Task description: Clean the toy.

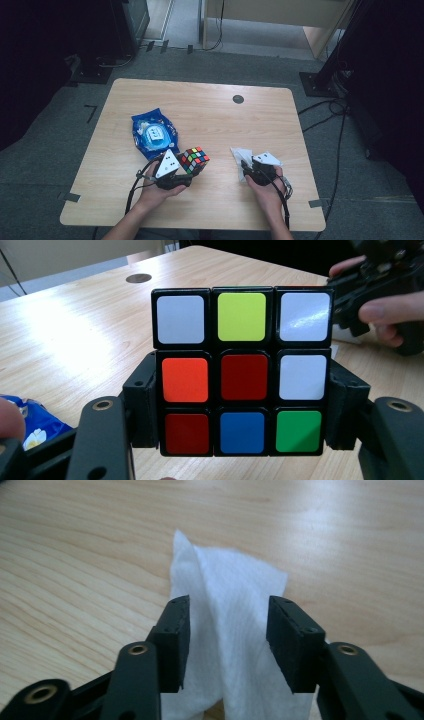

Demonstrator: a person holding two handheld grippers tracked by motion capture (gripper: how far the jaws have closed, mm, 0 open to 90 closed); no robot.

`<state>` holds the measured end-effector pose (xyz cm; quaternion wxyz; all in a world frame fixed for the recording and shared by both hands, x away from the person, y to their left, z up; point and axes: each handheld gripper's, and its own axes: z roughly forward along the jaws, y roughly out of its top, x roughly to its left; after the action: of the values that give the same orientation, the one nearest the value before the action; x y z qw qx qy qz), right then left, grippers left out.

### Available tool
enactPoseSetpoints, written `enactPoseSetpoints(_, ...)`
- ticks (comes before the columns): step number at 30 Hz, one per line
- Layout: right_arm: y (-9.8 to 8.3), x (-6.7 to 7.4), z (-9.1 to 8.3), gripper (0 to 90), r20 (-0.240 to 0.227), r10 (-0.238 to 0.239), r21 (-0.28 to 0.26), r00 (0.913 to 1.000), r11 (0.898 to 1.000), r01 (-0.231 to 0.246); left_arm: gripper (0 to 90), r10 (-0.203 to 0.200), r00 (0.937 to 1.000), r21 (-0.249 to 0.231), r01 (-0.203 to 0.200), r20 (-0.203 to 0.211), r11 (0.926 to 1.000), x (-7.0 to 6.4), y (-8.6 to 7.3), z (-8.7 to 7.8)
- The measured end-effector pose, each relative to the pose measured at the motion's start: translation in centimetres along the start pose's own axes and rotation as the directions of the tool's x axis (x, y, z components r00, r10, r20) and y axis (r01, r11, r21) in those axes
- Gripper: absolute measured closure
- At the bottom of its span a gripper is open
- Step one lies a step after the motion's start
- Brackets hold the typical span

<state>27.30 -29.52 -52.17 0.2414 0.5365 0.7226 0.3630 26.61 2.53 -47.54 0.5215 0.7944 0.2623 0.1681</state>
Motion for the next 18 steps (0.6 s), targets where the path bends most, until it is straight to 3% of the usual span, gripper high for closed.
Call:
enactPoseSetpoints(2,0.0,-0.2,0.0,66.3,-0.015,0.006,0.003,0.9999,1.0,-0.006,34.1,0.0,1.0,-0.002,0.0,0.002,1.0,0.0,0.0,-0.1)
enactPoseSetpoints(4,-0.1,-0.3,-0.1,77.0,0.007,-0.01,0.012,0.9999,1.0,0.009,34.1,-0.004,1.0,-0.002,0.004,0.004,1.0,0.0,0.0,0.0)
enactPoseSetpoints(7,0.0,-0.6,-0.3,87.4,-0.001,0.02,0.02,0.9998,1.0,-0.02,34.1,-0.007,0.9999,0.002,0.007,0.01,1.0,0.0,0.0,0.0)
enactPoseSetpoints(12,1.1,0.0,-2.0,88.9,-0.066,0.037,-0.058,0.9971,0.997,-0.041,34.0,-0.003,0.9999,0.002,0.003,0.015,1.0,-0.2,0.0,0.2)
enactPoseSetpoints(18,3.4,2.7,-5.0,89.3,-0.203,0.023,-0.187,0.9789,0.98,-0.062,34.0,0.009,0.9997,0.008,-0.009,0.021,0.9999,-0.5,0.0,0.3)
